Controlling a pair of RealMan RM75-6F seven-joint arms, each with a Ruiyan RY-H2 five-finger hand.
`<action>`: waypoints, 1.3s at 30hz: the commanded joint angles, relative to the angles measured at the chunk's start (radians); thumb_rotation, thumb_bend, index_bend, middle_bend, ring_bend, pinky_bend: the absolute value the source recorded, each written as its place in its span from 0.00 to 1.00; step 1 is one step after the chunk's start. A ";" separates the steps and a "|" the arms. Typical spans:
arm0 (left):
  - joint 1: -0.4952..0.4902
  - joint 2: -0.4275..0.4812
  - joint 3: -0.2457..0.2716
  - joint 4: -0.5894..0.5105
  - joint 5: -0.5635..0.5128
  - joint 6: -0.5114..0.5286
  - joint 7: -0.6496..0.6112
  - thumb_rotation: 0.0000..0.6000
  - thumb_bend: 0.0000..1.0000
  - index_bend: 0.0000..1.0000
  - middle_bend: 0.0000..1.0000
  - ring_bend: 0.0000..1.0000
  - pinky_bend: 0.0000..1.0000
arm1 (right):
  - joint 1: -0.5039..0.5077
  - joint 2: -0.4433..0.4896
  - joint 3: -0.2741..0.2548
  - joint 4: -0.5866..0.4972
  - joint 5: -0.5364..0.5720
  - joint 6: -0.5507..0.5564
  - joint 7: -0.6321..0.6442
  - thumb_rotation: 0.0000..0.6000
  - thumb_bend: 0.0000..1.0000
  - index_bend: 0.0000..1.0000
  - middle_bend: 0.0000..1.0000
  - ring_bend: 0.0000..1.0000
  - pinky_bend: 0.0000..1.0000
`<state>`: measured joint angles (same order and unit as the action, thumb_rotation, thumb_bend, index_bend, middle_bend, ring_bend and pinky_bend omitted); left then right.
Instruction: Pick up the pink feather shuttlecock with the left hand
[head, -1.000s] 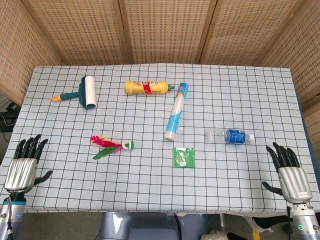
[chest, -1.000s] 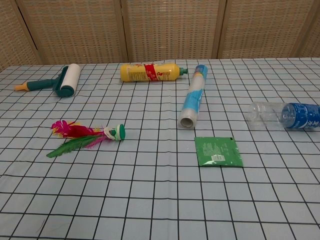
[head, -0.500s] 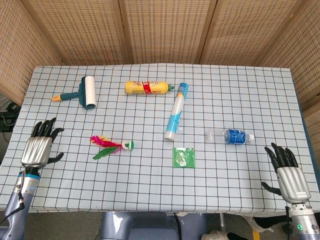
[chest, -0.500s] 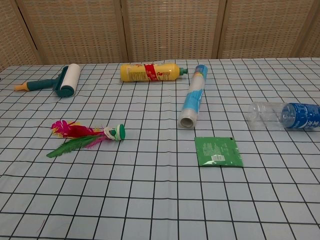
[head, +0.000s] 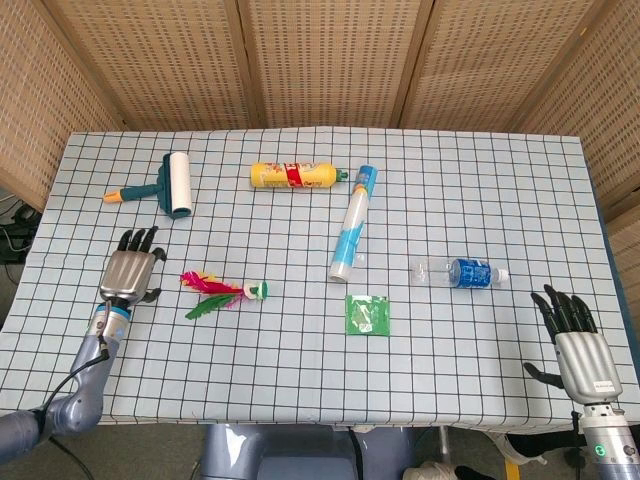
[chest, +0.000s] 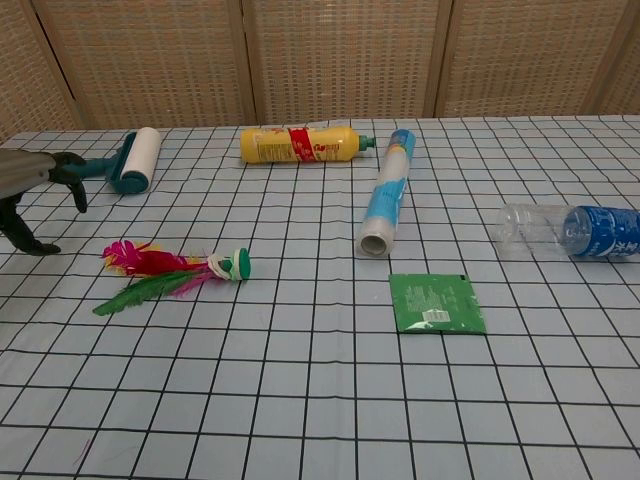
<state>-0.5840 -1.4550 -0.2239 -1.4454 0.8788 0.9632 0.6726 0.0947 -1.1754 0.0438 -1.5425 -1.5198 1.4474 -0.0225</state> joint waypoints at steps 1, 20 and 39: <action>-0.060 -0.061 0.005 0.039 -0.080 -0.027 0.056 1.00 0.25 0.36 0.00 0.00 0.00 | 0.001 -0.002 0.000 0.003 0.001 -0.002 0.003 1.00 0.11 0.04 0.00 0.00 0.07; -0.160 -0.157 0.052 0.099 -0.191 0.000 0.131 1.00 0.30 0.46 0.00 0.00 0.00 | 0.000 0.001 0.007 0.018 -0.002 0.012 0.049 1.00 0.11 0.04 0.00 0.00 0.07; -0.176 -0.135 0.099 0.064 -0.199 0.017 0.133 1.00 0.43 0.63 0.00 0.00 0.00 | -0.005 -0.002 0.010 0.030 -0.020 0.042 0.079 1.00 0.11 0.04 0.00 0.00 0.07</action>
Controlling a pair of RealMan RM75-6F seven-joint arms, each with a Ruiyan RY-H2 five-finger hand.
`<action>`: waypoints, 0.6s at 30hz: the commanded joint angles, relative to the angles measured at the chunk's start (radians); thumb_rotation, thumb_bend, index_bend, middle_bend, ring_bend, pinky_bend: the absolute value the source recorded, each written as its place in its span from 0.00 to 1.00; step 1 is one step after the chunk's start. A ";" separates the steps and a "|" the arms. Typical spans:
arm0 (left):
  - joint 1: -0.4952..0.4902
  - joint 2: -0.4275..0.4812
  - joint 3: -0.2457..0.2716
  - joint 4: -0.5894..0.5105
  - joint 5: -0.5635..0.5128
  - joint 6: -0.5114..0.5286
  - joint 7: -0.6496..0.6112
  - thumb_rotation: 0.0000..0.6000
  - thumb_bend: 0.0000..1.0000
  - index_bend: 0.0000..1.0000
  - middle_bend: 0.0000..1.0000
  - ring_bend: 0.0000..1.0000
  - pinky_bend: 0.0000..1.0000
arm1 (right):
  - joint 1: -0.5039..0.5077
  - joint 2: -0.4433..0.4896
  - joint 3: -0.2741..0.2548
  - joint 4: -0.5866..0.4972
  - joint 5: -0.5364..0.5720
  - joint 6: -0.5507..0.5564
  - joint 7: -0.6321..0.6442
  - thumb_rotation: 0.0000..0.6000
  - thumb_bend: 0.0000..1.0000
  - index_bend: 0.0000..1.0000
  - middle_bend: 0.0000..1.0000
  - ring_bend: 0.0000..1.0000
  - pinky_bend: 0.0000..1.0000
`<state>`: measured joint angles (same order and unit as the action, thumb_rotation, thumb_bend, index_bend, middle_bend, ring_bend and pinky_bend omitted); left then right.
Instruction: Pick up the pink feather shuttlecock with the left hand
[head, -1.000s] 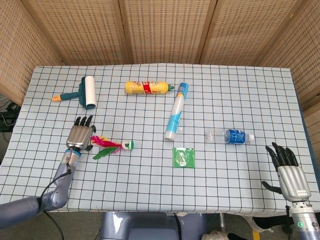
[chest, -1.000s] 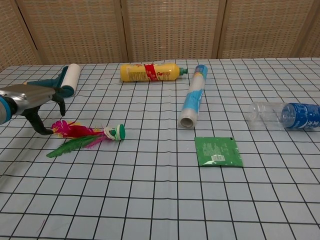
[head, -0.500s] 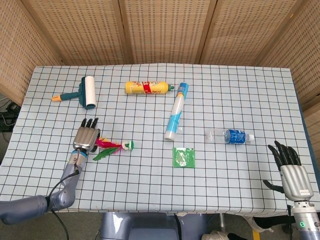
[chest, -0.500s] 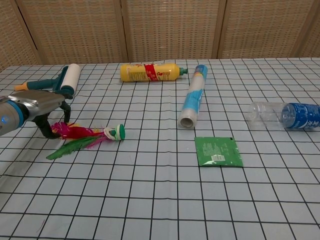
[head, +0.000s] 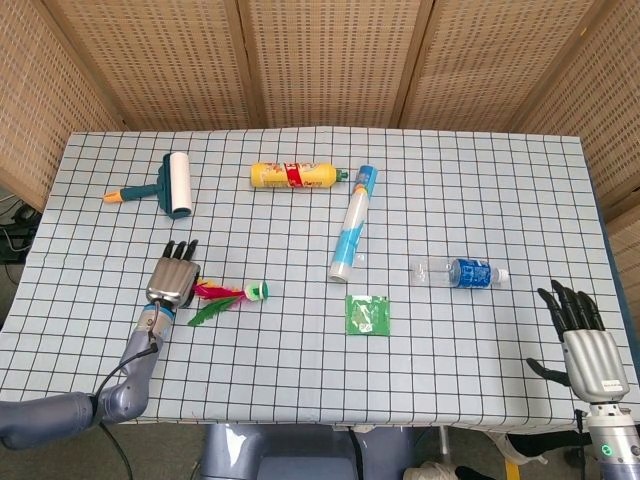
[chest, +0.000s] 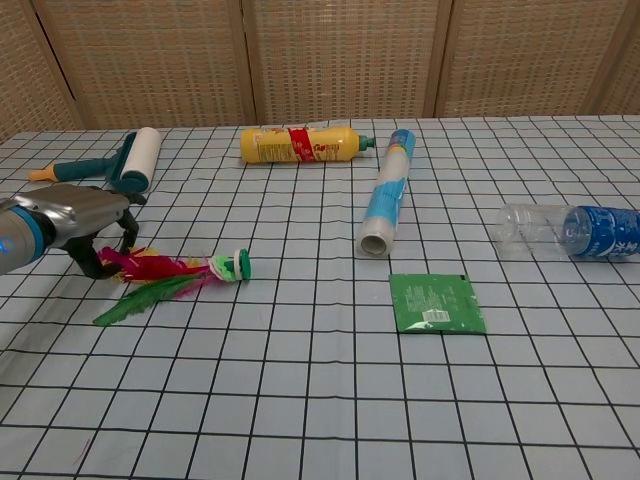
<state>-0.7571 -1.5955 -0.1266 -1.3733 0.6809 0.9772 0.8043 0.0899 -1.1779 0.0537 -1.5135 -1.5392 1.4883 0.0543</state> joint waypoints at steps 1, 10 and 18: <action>-0.004 0.009 0.003 -0.013 -0.001 0.007 0.002 1.00 0.43 0.63 0.00 0.00 0.00 | -0.001 0.001 0.000 0.001 -0.002 0.003 0.004 1.00 0.11 0.04 0.00 0.00 0.07; -0.010 0.051 -0.002 -0.072 0.019 0.042 -0.001 1.00 0.45 0.65 0.00 0.00 0.00 | -0.002 0.004 0.000 0.000 -0.005 0.007 0.013 1.00 0.11 0.04 0.00 0.00 0.07; -0.040 0.172 -0.043 -0.245 0.078 0.137 0.050 1.00 0.45 0.67 0.00 0.00 0.00 | -0.004 0.008 0.001 -0.003 -0.009 0.014 0.022 1.00 0.11 0.04 0.00 0.00 0.07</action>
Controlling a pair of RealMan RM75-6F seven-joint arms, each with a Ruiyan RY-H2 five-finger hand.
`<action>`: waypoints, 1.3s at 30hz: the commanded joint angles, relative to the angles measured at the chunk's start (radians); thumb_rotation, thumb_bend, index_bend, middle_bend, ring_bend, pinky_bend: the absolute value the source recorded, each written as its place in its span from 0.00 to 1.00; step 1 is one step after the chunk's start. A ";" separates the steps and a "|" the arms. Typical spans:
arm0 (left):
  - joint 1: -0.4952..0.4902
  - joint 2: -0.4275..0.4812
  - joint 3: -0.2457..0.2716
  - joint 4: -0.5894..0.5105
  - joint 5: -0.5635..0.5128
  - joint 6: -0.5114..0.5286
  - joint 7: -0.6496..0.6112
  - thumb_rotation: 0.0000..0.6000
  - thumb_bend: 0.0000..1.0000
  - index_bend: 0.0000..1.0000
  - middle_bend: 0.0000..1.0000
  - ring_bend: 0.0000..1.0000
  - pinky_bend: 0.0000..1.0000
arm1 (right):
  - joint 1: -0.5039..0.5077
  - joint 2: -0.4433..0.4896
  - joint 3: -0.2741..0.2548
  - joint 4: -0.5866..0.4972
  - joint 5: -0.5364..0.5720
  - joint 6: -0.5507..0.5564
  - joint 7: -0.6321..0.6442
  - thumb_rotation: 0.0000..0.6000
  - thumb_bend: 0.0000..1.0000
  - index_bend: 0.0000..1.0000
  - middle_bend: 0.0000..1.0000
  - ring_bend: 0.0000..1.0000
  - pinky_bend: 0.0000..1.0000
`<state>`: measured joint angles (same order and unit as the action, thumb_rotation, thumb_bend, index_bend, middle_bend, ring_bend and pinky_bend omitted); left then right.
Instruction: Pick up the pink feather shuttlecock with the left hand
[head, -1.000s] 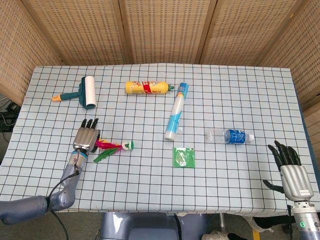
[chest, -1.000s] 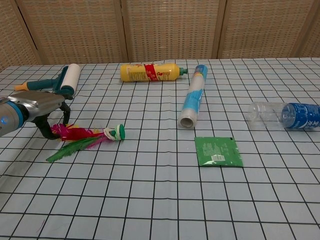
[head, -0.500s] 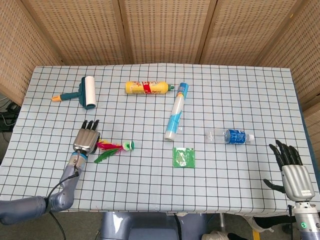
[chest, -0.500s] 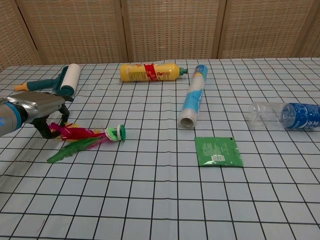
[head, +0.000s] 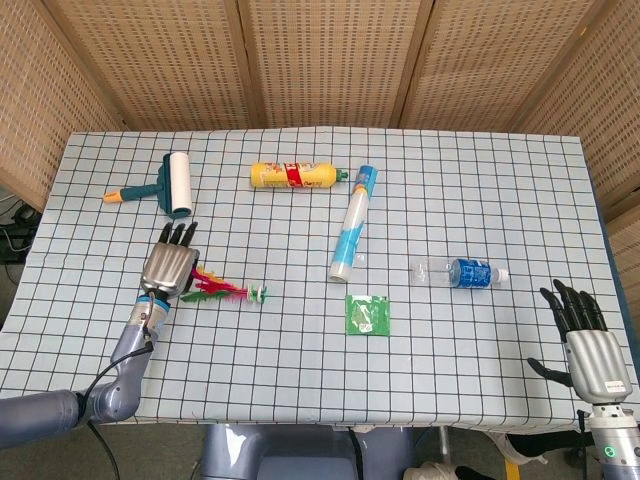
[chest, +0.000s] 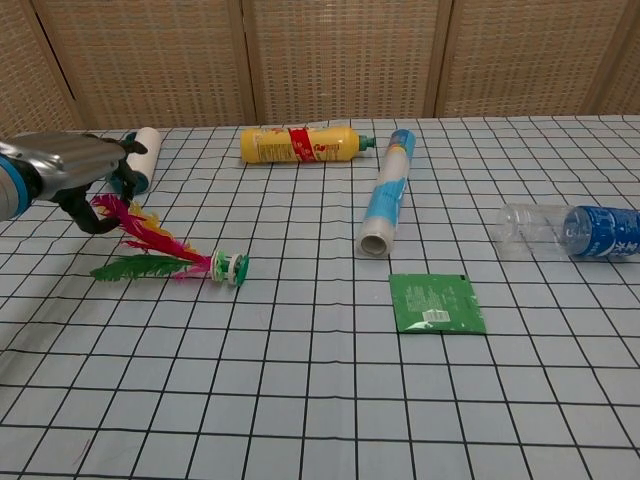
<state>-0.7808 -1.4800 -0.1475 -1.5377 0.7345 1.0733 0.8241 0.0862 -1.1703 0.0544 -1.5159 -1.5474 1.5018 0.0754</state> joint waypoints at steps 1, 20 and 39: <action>-0.022 0.070 -0.028 -0.104 0.032 0.053 0.040 1.00 0.45 0.67 0.00 0.00 0.00 | 0.000 0.001 0.001 -0.001 0.000 0.002 0.003 1.00 0.11 0.04 0.00 0.00 0.07; -0.046 0.150 -0.017 -0.263 0.070 0.150 0.118 1.00 0.45 0.65 0.00 0.00 0.00 | -0.004 0.007 0.001 -0.002 -0.007 0.013 0.022 1.00 0.11 0.04 0.00 0.00 0.07; -0.027 0.124 0.006 -0.221 0.116 0.168 0.057 1.00 0.33 0.14 0.00 0.00 0.00 | -0.004 0.006 -0.002 -0.004 -0.014 0.015 0.020 1.00 0.11 0.04 0.00 0.00 0.07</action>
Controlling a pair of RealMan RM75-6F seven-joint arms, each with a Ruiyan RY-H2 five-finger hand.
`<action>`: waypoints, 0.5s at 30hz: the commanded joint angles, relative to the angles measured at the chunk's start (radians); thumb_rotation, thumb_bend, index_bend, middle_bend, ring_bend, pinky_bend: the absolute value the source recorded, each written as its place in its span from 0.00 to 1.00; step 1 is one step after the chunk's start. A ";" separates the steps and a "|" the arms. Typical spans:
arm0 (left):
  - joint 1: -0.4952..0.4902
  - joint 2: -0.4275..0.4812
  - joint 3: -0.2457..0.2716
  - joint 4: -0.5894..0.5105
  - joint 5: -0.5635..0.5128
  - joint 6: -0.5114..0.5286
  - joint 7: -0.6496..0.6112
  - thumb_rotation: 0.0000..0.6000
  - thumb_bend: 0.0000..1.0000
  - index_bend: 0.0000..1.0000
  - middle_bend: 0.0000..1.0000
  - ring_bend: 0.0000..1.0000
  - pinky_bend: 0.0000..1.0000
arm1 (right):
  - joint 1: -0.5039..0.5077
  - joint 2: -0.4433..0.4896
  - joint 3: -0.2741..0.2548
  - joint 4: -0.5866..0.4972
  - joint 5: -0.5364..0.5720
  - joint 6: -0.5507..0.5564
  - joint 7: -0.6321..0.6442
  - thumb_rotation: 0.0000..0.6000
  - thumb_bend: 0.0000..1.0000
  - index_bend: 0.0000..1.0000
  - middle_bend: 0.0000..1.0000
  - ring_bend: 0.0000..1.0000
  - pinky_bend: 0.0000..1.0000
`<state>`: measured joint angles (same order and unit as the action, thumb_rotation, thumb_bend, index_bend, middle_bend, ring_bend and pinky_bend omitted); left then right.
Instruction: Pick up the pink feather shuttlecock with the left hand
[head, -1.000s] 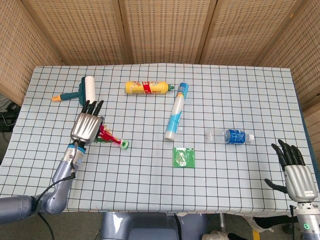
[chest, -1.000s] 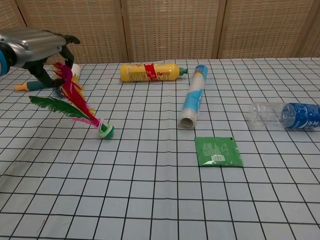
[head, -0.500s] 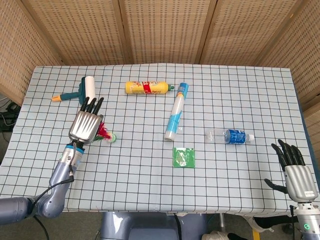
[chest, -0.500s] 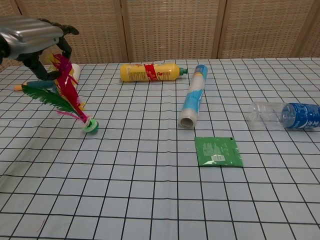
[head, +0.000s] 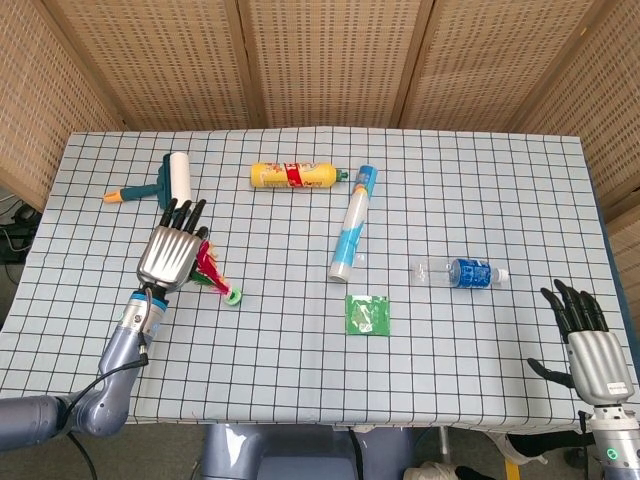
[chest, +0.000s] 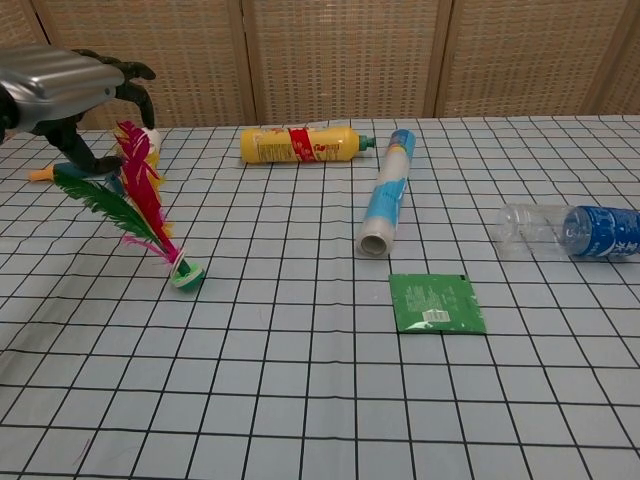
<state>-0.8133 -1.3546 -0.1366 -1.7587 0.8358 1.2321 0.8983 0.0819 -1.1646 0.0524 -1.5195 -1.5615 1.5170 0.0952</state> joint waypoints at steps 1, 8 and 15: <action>0.007 -0.001 -0.006 0.001 0.021 0.011 -0.025 1.00 0.32 0.12 0.00 0.00 0.00 | 0.000 0.000 0.000 0.000 -0.001 0.001 0.000 1.00 0.11 0.04 0.00 0.00 0.07; 0.012 0.000 0.000 0.002 0.046 0.009 -0.037 1.00 0.32 0.12 0.00 0.00 0.00 | -0.002 0.002 -0.002 -0.004 -0.005 0.005 -0.002 1.00 0.11 0.04 0.00 0.00 0.07; 0.024 0.011 -0.015 -0.021 0.086 0.032 -0.075 1.00 0.32 0.10 0.00 0.00 0.00 | -0.002 0.004 0.001 -0.003 0.001 0.003 0.001 1.00 0.11 0.04 0.00 0.00 0.07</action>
<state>-0.7954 -1.3540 -0.1450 -1.7668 0.9068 1.2534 0.8368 0.0798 -1.1609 0.0529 -1.5228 -1.5615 1.5209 0.0958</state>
